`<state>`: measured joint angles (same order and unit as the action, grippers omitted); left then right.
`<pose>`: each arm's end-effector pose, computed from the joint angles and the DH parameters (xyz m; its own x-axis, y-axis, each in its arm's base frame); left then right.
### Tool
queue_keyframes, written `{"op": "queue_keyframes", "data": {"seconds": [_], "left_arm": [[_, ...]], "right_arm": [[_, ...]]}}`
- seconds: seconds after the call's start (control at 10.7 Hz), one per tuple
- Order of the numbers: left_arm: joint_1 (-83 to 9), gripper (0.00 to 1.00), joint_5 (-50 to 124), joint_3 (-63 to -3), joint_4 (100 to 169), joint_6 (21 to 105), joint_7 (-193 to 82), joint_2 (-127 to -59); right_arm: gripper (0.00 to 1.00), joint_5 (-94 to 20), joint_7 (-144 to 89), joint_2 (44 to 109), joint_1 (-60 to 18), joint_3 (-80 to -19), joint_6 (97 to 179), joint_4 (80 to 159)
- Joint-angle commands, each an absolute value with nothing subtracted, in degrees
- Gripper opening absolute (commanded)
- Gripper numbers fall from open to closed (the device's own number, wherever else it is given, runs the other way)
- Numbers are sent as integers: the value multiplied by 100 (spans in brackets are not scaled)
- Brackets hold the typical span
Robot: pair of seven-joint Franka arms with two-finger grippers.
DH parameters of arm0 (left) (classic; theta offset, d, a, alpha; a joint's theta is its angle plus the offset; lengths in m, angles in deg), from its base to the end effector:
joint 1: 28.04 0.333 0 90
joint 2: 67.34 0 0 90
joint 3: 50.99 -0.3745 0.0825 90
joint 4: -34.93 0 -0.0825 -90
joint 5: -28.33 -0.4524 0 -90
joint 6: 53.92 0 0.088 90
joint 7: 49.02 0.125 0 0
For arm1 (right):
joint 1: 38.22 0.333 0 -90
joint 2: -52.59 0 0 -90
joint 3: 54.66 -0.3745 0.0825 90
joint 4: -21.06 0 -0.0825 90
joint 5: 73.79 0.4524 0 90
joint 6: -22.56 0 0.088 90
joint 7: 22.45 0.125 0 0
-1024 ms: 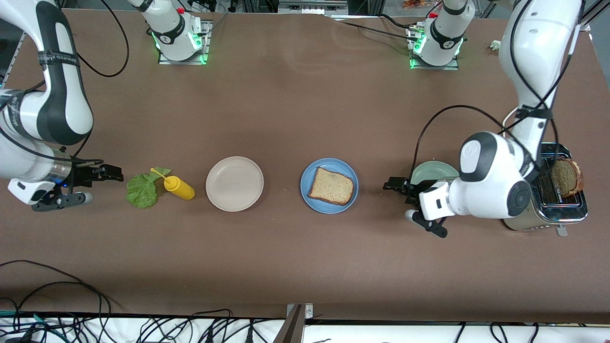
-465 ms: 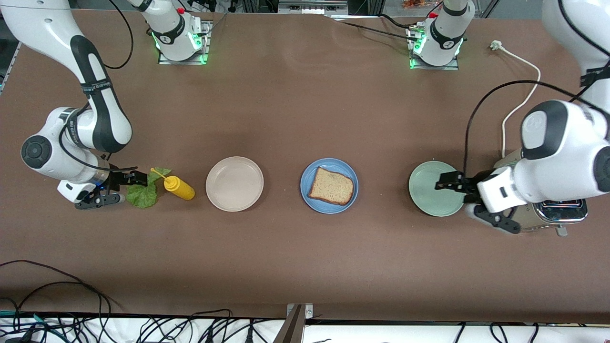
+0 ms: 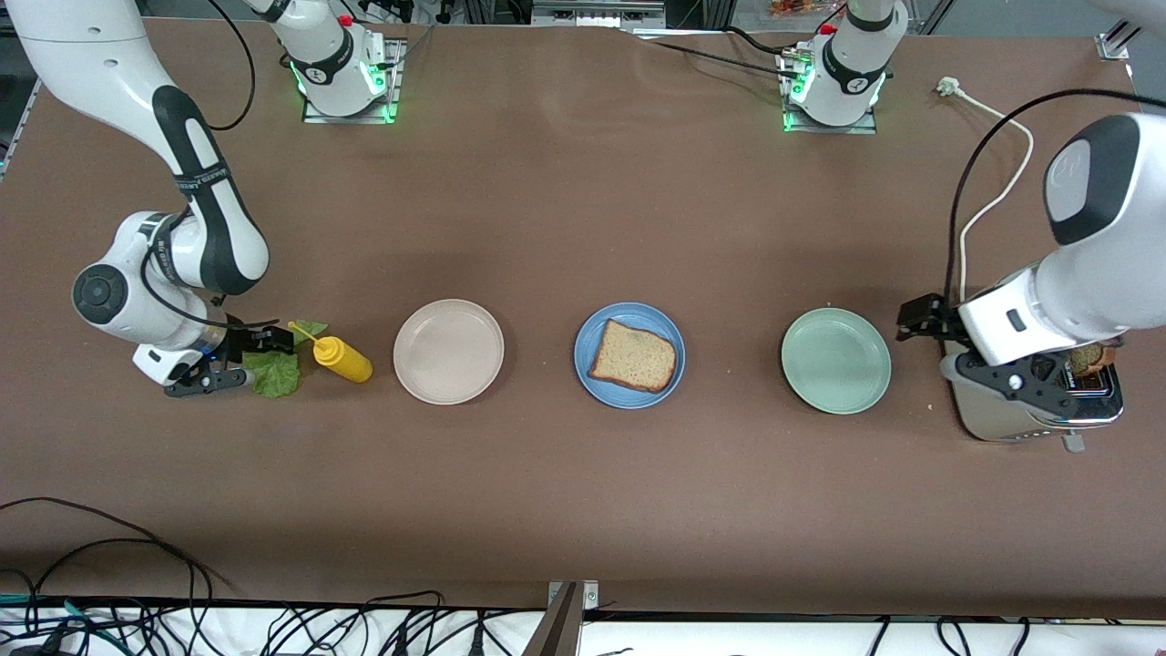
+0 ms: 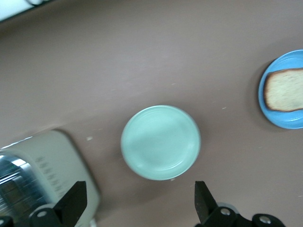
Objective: Make sandwich in blue plate with both arms
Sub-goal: 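Grasp the green lettuce leaf with the right gripper and lift it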
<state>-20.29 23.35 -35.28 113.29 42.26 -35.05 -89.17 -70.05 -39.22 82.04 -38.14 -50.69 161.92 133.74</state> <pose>0.7505 -0.0606 0.5285 0.9277 -0.3698 -0.0509 -0.3688 -0.9291 0.0282 0.6794 -0.0442 0.1837 0.9824 0.1816 -0.0428 0.1809 -0.9833 -0.0193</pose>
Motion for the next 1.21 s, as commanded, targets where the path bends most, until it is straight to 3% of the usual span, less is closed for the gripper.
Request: {"op": "queue_keyframes", "data": {"seconds": [0.0, 0.19, 0.37, 0.56, 0.74, 1.12], "left_arm": [[-1926, 100, 1725, -3570, 11368, 3802, -3373, -8493], [-1723, 100, 1708, -3552, 11359, 3757, -3417, -8378], [-1470, 100, 1743, -3596, 11272, 3696, -3391, -8256], [-1275, 100, 2198, -3605, 11272, 3302, -3373, -8211], [-1204, 100, 2217, -3596, 11306, 3046, -3364, -8106], [-1204, 100, 2296, -3552, 11368, 3010, -3417, -7982]], "right_arm": [[100, -6931, -4029, 8177, -3937, -5185, 16555, 13733], [100, -6931, -4151, 8194, -3954, -5194, 16591, 13751], [85, -6931, -4336, 8212, -3972, -5194, 16591, 13751], [47, -6931, -4520, 8221, -3989, -5194, 16643, 13751], [0, -6940, -4688, 8247, -3989, -5194, 16652, 13734], [0, -6931, -4679, 8099, -3989, -5228, 16582, 13707]]}}
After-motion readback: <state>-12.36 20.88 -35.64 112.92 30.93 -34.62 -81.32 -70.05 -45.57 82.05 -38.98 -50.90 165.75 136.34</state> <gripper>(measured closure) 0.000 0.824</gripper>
